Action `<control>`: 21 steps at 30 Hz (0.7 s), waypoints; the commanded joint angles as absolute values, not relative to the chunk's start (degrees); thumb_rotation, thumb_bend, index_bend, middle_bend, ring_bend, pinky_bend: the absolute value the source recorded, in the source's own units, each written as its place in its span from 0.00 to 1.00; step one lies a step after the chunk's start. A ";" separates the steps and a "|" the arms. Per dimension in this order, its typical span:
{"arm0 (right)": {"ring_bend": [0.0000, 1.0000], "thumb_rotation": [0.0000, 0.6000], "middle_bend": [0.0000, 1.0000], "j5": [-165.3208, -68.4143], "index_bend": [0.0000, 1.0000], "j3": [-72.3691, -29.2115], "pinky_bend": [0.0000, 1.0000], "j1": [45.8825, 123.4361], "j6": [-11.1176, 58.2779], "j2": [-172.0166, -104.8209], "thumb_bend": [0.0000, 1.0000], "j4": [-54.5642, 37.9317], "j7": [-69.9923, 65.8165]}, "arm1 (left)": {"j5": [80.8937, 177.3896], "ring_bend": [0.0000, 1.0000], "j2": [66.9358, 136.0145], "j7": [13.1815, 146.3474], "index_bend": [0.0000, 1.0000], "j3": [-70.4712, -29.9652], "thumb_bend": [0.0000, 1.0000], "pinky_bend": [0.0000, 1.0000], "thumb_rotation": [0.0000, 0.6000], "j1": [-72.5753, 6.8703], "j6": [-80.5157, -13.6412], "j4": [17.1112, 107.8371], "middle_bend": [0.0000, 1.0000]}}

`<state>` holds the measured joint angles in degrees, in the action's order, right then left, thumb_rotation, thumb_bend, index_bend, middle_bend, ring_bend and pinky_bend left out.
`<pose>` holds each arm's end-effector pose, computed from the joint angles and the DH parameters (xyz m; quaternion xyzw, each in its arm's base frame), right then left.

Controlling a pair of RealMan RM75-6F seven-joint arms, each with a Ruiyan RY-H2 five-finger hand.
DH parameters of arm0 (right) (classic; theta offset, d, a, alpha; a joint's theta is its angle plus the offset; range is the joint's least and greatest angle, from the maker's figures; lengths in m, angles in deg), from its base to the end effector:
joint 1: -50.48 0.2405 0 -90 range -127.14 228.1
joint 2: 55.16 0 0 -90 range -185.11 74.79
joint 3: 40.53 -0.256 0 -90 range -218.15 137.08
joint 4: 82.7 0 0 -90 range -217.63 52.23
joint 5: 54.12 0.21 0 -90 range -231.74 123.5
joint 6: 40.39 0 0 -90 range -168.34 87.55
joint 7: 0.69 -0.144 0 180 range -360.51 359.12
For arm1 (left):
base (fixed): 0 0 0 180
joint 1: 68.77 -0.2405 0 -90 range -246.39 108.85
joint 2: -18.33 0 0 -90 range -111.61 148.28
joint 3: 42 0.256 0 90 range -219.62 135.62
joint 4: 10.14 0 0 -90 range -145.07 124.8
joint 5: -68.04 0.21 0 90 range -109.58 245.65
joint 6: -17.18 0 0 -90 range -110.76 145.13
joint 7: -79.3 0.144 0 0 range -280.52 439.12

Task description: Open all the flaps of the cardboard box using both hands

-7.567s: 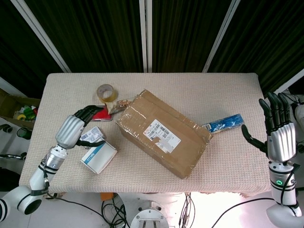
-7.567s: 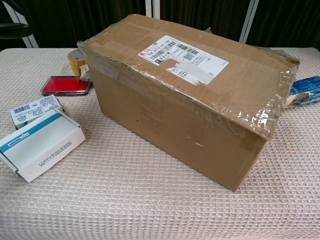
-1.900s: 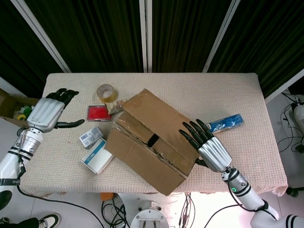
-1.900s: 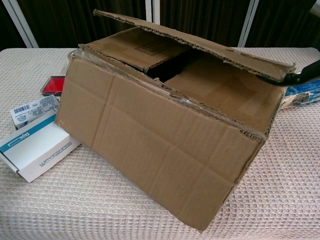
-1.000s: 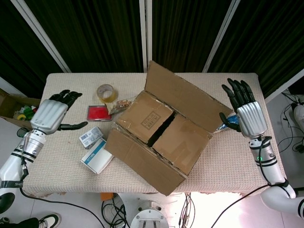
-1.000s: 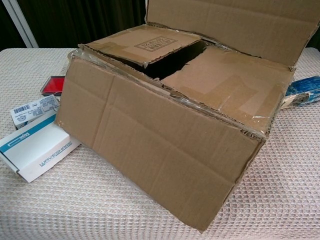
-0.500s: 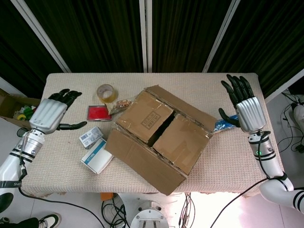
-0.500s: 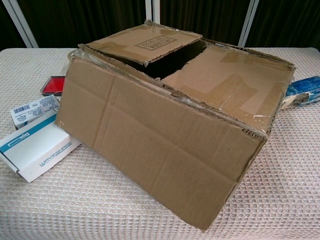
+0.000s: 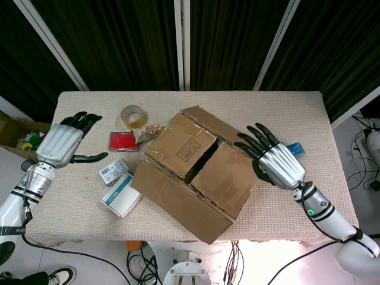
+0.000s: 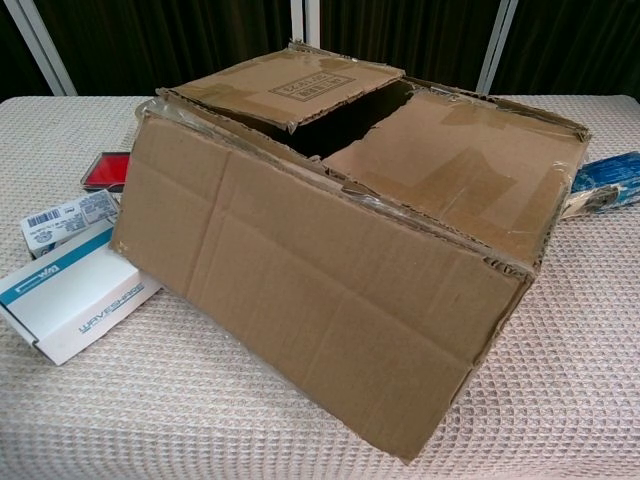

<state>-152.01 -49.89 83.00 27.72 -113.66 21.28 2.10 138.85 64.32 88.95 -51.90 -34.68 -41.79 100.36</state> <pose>-0.1331 -0.2882 0.1385 0.7675 -0.2056 0.4839 0.3667 -0.1719 0.3132 0.1913 -0.7244 -0.3197 -0.3588 0.4942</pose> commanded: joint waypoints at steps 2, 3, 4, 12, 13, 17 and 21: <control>0.00 1.00 0.24 -147.15 0.36 -47.56 0.00 86.37 16.61 -109.77 0.81 30.14 11.28 | 139.17 0.08 64.26 88.49 0.10 -51.94 0.06 0.23 0.00 -34.89 -41.95 100.30 0.12; 0.00 1.00 0.24 -146.29 0.36 -47.39 0.00 86.70 15.46 -110.02 0.82 30.77 12.09 | 139.27 0.08 64.21 88.33 0.10 -51.95 0.06 0.23 0.00 -34.97 -42.02 100.29 0.12; 0.00 1.00 0.24 -145.22 0.35 -47.14 0.00 87.13 14.03 -110.41 0.82 31.43 13.20 | 139.40 0.08 64.13 88.08 0.10 -51.95 0.06 0.23 0.00 -35.08 -42.10 100.27 0.12; 0.00 1.00 0.21 -138.56 0.26 -47.67 0.00 89.46 10.43 -116.75 0.82 30.24 21.09 | 140.22 0.08 63.50 86.79 0.10 -51.88 0.06 0.23 0.00 -35.71 -42.27 100.01 0.12; 0.00 1.00 0.20 -137.30 0.24 -47.88 0.00 89.96 9.92 -117.78 0.82 29.75 21.89 | 140.35 0.08 63.49 86.62 0.10 -51.85 0.06 0.23 0.00 -35.79 -42.25 99.91 0.12; 0.00 1.00 0.16 -133.88 0.19 -48.49 0.00 91.42 8.90 -120.78 0.82 28.43 23.72 | 140.67 0.08 63.56 86.08 0.10 -51.74 0.06 0.24 0.00 -35.98 -42.12 99.48 0.12; 0.00 1.00 0.15 -131.96 0.16 -48.96 0.00 92.41 8.92 -122.91 0.82 27.21 24.16 | 140.80 0.08 63.53 85.63 0.10 -51.71 0.06 0.24 0.00 -36.06 -41.87 98.96 0.12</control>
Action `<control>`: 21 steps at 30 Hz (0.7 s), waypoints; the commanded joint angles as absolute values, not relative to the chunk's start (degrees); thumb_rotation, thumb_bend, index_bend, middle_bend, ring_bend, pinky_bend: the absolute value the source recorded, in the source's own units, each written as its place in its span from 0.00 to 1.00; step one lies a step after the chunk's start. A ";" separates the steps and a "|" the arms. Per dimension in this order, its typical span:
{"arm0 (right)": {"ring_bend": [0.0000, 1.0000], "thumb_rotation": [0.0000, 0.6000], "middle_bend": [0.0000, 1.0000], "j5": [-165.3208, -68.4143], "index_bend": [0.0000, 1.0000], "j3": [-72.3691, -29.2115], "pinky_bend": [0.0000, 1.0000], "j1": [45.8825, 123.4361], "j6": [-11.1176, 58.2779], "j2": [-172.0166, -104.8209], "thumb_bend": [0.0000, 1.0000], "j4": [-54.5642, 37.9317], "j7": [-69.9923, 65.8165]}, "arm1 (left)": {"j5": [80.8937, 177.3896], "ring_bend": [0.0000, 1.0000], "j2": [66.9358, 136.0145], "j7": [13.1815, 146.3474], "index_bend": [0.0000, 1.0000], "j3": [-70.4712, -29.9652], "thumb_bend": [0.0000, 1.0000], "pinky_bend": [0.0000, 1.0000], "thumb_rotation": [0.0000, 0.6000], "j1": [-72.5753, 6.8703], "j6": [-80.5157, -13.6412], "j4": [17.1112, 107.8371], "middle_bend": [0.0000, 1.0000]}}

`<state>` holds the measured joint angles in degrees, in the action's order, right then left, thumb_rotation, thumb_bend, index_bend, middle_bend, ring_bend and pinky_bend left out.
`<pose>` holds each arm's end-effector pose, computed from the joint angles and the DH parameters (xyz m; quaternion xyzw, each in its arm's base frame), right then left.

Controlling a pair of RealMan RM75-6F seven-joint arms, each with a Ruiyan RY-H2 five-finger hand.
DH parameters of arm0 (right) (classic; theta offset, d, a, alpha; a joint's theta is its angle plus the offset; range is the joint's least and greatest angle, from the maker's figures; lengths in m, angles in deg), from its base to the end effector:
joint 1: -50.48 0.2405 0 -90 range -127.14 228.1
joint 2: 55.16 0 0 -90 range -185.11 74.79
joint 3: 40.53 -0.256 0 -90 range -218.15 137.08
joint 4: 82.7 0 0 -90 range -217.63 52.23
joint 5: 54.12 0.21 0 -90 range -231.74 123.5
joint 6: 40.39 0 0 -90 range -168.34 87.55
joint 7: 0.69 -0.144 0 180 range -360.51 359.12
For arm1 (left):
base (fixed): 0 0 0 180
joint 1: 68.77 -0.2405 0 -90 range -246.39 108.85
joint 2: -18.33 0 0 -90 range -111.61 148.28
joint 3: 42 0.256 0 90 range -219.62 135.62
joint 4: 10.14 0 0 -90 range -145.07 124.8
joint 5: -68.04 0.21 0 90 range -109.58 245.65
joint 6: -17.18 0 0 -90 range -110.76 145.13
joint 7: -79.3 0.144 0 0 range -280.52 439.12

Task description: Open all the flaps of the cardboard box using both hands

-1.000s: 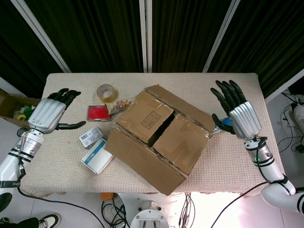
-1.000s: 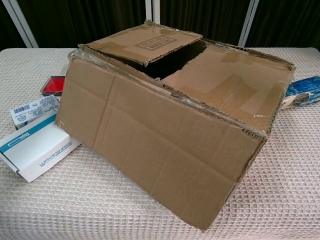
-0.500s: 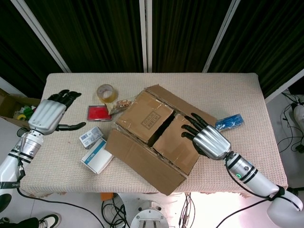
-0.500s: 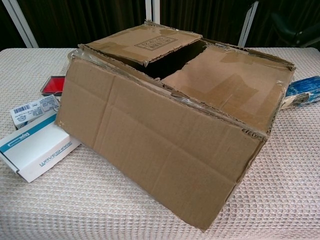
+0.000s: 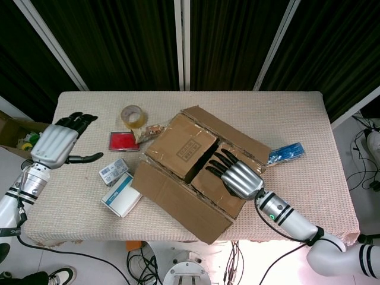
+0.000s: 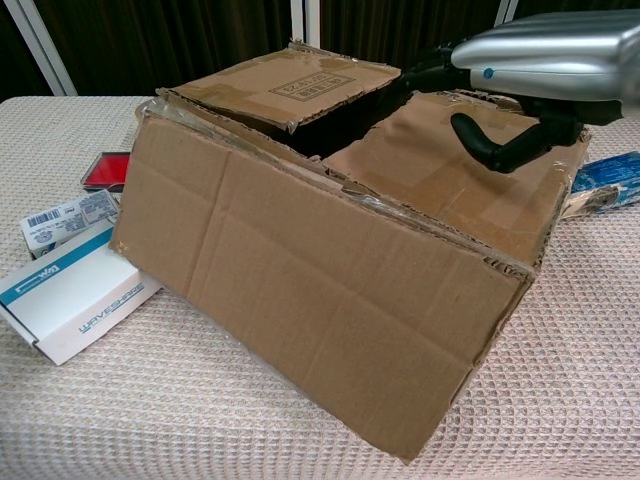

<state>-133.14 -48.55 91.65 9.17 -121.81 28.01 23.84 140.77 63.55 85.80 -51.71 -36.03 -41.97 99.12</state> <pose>-0.1009 -0.2838 0.0562 0.8442 -0.2390 0.3567 0.3208 -0.1809 0.3108 0.1975 -0.7198 -0.3262 -0.3608 0.4953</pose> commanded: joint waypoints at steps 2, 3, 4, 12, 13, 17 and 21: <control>0.00 1.00 0.14 -130.85 0.15 -49.09 0.00 92.89 8.54 -123.29 0.82 26.93 24.31 | 140.85 0.08 63.51 85.39 0.10 -51.74 0.06 0.24 0.00 -36.09 -41.80 98.76 0.12; 0.00 1.00 0.14 -130.29 0.15 -49.14 0.00 93.16 8.31 -123.44 0.82 26.80 24.47 | 140.89 0.08 63.52 85.26 0.10 -51.75 0.06 0.24 0.00 -36.10 -41.76 98.66 0.12; 0.00 1.00 0.14 -129.66 0.15 -49.17 0.00 93.50 8.09 -123.64 0.82 26.67 24.79 | 140.96 0.08 63.53 85.12 0.10 -51.75 0.06 0.24 0.00 -36.12 -41.72 98.53 0.12; 0.00 1.00 0.16 -124.82 0.14 -49.68 0.00 96.19 6.77 -124.88 0.83 26.29 27.56 | 141.17 0.08 64.09 84.48 0.10 -51.62 0.06 0.24 0.00 -36.09 -41.12 97.56 0.12; 0.00 1.00 0.16 -123.99 0.14 -49.75 0.00 96.64 6.56 -125.06 0.83 26.23 27.92 | 141.19 0.08 64.17 84.41 0.10 -51.60 0.06 0.24 0.00 -36.07 -41.02 97.42 0.12; 0.00 1.00 0.18 -121.47 0.14 -49.91 0.00 98.10 6.19 -125.85 0.83 25.58 29.27 | 141.22 0.08 64.21 84.15 0.10 -51.58 0.06 0.24 0.00 -36.05 -40.75 97.08 0.12; 0.00 1.00 0.20 -119.23 0.17 -49.70 0.00 99.32 6.15 -126.47 0.84 25.23 30.67 | 141.49 0.08 63.97 83.77 0.10 -51.57 0.06 0.24 0.00 -36.22 -40.81 97.00 0.12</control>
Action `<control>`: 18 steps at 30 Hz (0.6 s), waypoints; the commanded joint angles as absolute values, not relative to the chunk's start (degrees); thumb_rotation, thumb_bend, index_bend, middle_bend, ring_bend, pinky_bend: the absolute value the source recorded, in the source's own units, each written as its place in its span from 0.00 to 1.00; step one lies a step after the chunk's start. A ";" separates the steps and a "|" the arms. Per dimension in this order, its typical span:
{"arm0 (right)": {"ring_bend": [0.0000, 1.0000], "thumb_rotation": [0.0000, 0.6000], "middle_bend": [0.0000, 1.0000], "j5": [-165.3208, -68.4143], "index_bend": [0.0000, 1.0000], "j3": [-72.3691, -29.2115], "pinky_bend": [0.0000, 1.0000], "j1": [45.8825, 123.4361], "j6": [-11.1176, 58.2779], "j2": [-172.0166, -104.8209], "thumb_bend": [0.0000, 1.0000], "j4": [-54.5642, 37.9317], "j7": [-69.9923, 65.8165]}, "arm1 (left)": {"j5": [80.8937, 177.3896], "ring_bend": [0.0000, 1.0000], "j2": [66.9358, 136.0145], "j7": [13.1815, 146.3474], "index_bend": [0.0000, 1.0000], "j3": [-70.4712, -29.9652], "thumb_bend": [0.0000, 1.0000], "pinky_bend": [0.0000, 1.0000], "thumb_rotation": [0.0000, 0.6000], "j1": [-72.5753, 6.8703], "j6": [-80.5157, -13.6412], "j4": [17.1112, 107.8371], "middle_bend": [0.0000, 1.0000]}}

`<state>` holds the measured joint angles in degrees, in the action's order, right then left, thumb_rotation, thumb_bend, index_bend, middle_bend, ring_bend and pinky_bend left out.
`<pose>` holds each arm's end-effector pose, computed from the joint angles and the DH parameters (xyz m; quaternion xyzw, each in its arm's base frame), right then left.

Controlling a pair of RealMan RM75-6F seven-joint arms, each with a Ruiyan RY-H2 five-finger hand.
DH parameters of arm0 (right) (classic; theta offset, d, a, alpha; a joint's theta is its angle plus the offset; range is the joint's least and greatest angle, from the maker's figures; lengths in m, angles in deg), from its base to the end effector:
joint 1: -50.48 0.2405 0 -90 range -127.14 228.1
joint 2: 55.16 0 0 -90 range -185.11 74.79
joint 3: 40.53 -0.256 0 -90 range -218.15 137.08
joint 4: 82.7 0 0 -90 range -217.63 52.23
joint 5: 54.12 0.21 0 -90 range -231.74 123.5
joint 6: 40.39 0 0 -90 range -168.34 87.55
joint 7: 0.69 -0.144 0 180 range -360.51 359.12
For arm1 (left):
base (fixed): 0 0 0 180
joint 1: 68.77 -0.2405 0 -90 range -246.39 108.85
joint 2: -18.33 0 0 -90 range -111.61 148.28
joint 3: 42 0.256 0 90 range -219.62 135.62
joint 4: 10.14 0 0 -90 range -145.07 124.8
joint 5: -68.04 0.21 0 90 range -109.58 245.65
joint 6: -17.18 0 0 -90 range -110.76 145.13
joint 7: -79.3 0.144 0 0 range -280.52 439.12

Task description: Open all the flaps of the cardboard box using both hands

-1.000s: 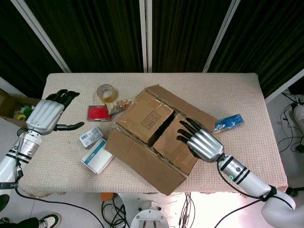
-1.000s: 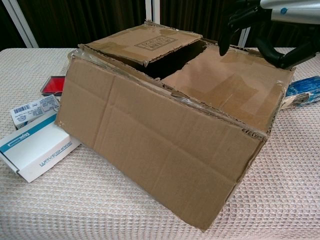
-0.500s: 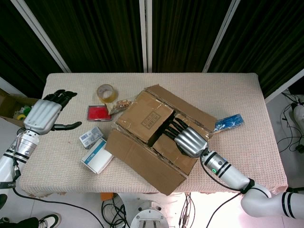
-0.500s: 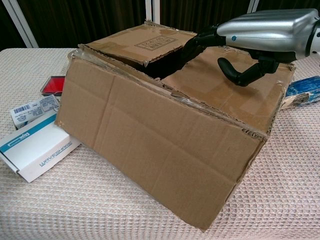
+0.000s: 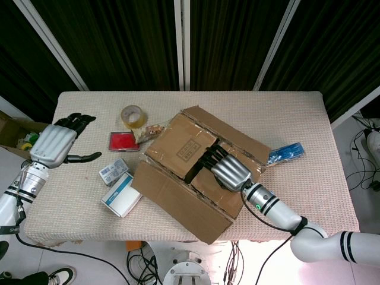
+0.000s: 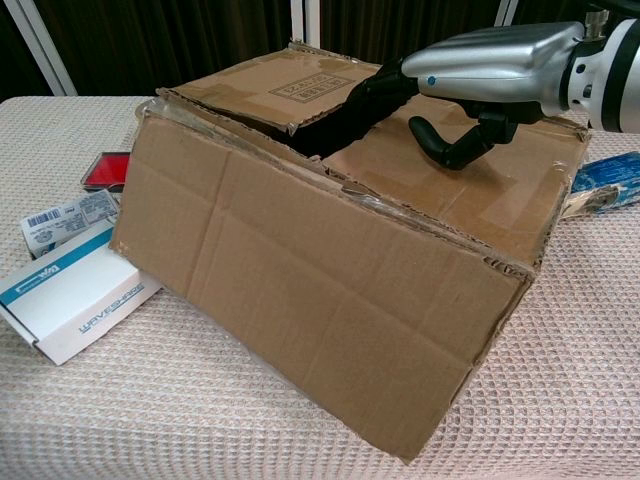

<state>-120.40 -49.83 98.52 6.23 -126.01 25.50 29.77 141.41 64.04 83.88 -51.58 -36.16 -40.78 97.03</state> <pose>-0.0818 -0.3065 0.0348 0.8491 -0.2542 0.3323 0.3225 -0.1891 0.3140 0.1970 -0.7199 -0.3336 -0.3555 0.4941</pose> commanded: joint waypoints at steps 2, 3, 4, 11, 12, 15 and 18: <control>0.00 1.00 0.21 -118.67 0.21 -49.40 0.00 99.70 6.42 -126.67 0.84 25.23 31.23 | 141.65 0.08 63.77 83.57 0.10 -51.54 0.06 0.24 0.00 -36.35 -40.88 96.95 0.12; 0.00 1.00 0.21 -118.50 0.23 -49.16 0.00 99.83 6.58 -126.73 0.84 25.21 31.44 | 141.71 0.08 63.67 83.46 0.10 -51.53 0.06 0.24 0.00 -36.42 -40.91 96.92 0.12; 0.00 1.00 0.22 -118.36 0.26 -48.98 0.00 99.89 6.71 -126.75 0.85 25.20 31.55 | 141.72 0.08 63.61 83.37 0.10 -51.52 0.06 0.24 0.00 -36.47 -40.90 96.88 0.12; 0.00 1.00 0.30 -117.73 0.40 -47.99 0.00 100.19 7.75 -126.58 0.86 25.25 31.71 | 141.82 0.08 63.65 83.03 0.10 -51.52 0.06 0.24 0.00 -36.49 -40.65 96.74 0.12; 0.00 1.00 0.31 -117.80 0.41 -47.95 0.00 100.19 7.96 -126.51 0.87 25.32 31.62 | 141.84 0.08 63.66 83.05 0.10 -51.54 0.06 0.24 0.00 -36.46 -40.61 96.76 0.12; 0.00 1.00 0.34 -118.48 0.47 -48.03 0.00 100.08 8.91 -126.25 0.87 25.58 31.05 | 141.80 0.08 63.60 83.20 0.10 -51.65 0.06 0.24 0.00 -36.35 -40.52 96.92 0.12; 0.00 1.00 0.37 -119.65 0.52 -48.31 0.00 99.83 9.92 -125.99 0.88 25.74 29.84 | 141.66 0.08 63.42 83.45 0.10 -51.83 0.06 0.24 0.00 -36.22 -40.51 97.26 0.12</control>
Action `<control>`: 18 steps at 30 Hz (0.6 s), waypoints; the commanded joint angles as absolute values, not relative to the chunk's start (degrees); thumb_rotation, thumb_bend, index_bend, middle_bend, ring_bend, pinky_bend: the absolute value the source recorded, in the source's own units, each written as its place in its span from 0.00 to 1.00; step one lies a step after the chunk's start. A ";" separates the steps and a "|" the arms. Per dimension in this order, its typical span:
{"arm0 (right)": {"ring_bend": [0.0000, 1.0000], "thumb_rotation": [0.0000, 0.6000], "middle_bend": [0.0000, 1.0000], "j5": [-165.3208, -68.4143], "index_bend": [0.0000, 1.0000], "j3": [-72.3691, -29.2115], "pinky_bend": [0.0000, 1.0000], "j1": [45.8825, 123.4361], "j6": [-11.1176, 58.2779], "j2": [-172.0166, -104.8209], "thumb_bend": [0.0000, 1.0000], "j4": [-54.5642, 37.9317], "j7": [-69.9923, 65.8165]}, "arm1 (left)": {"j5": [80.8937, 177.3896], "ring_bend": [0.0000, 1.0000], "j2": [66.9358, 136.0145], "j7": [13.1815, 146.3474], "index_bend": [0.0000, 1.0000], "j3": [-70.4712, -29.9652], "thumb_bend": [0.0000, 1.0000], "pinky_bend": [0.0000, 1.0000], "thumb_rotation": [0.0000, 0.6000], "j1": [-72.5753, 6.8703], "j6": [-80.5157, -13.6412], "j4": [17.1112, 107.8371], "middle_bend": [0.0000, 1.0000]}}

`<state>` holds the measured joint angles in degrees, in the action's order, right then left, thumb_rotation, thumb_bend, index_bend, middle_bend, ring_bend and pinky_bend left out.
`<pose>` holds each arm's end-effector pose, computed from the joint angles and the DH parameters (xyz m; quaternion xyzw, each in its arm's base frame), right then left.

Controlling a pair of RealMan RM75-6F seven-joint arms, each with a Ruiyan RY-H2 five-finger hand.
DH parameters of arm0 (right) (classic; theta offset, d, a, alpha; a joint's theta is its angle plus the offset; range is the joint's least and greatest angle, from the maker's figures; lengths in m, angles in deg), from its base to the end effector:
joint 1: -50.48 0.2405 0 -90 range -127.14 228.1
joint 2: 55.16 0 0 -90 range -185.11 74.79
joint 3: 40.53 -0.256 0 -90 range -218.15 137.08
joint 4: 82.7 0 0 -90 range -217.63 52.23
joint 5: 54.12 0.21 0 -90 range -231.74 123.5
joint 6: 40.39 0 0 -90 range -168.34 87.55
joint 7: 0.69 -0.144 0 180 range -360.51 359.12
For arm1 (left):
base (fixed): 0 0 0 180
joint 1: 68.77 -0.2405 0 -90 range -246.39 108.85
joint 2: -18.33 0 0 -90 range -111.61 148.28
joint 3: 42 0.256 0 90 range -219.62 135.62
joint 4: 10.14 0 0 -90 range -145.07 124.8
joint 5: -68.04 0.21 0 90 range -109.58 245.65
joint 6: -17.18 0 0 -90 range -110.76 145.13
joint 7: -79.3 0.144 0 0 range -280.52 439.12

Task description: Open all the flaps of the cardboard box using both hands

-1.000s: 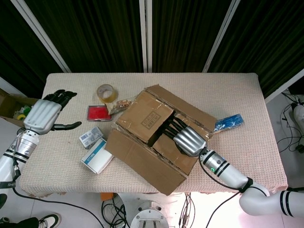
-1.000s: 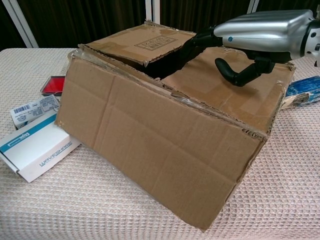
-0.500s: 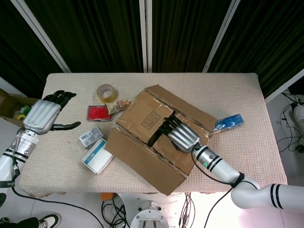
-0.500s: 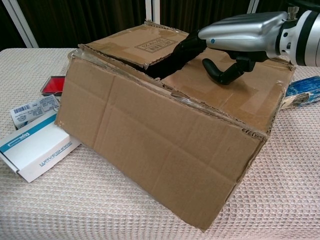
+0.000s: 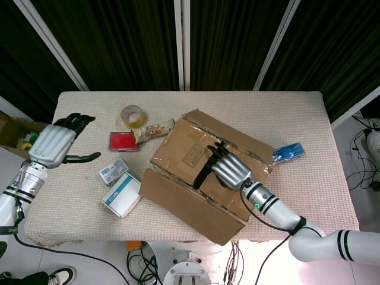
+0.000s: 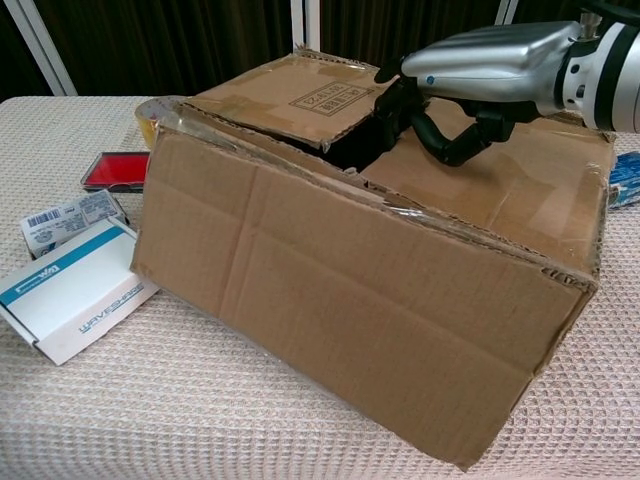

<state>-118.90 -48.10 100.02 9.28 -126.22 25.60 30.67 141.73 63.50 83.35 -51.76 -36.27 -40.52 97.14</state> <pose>-0.0811 -0.3083 0.0358 0.8445 -0.2503 0.3344 0.3352 -0.1887 0.3138 0.1993 -0.7204 -0.3335 -0.3555 0.4933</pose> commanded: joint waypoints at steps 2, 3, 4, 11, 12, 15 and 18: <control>0.00 1.00 0.39 -120.34 0.55 -48.43 0.00 99.69 10.33 -125.68 0.88 25.81 29.01 | 141.52 0.08 63.29 83.69 0.10 -51.92 0.06 0.24 0.00 -36.15 -40.49 97.55 0.12; 0.00 1.00 0.40 -120.64 0.56 -48.47 0.00 99.63 10.48 -125.51 0.88 25.87 28.65 | 141.44 0.08 63.23 83.79 0.10 -51.95 0.06 0.24 0.00 -36.13 -40.47 97.67 0.12; 0.00 1.00 0.40 -121.02 0.57 -48.53 0.00 99.55 10.65 -125.24 0.88 26.01 28.16 | 141.34 0.08 63.19 83.94 0.10 -51.98 0.06 0.24 0.00 -36.09 -40.42 97.80 0.12; 0.00 1.00 0.41 -124.57 0.58 -49.15 0.00 98.45 12.75 -122.44 0.88 28.34 25.10 | 140.70 0.08 62.94 84.79 0.10 -52.19 0.06 0.24 0.00 -35.82 -40.19 98.56 0.12; 0.00 1.00 0.41 -125.14 0.58 -49.25 0.00 98.21 13.16 -121.88 0.88 28.87 24.67 | 140.66 0.08 62.90 84.88 0.10 -52.23 0.06 0.24 0.00 -35.79 -40.20 98.68 0.12; 0.00 1.00 0.41 -126.98 0.58 -49.34 0.00 97.26 14.41 -119.65 0.88 30.81 23.43 | 140.54 0.08 62.76 85.32 0.10 -52.31 0.06 0.24 0.00 -35.71 -40.25 99.15 0.12; 0.00 1.00 0.41 -128.71 0.58 -49.05 0.00 96.08 15.42 -116.79 0.88 33.11 22.54 | 140.27 0.08 62.65 85.89 0.10 -52.33 0.06 0.24 0.00 -35.65 -40.23 99.62 0.12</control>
<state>-127.66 -49.17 96.86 14.68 -118.14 31.88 23.22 140.32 62.67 85.83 -52.32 -35.67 -40.23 99.56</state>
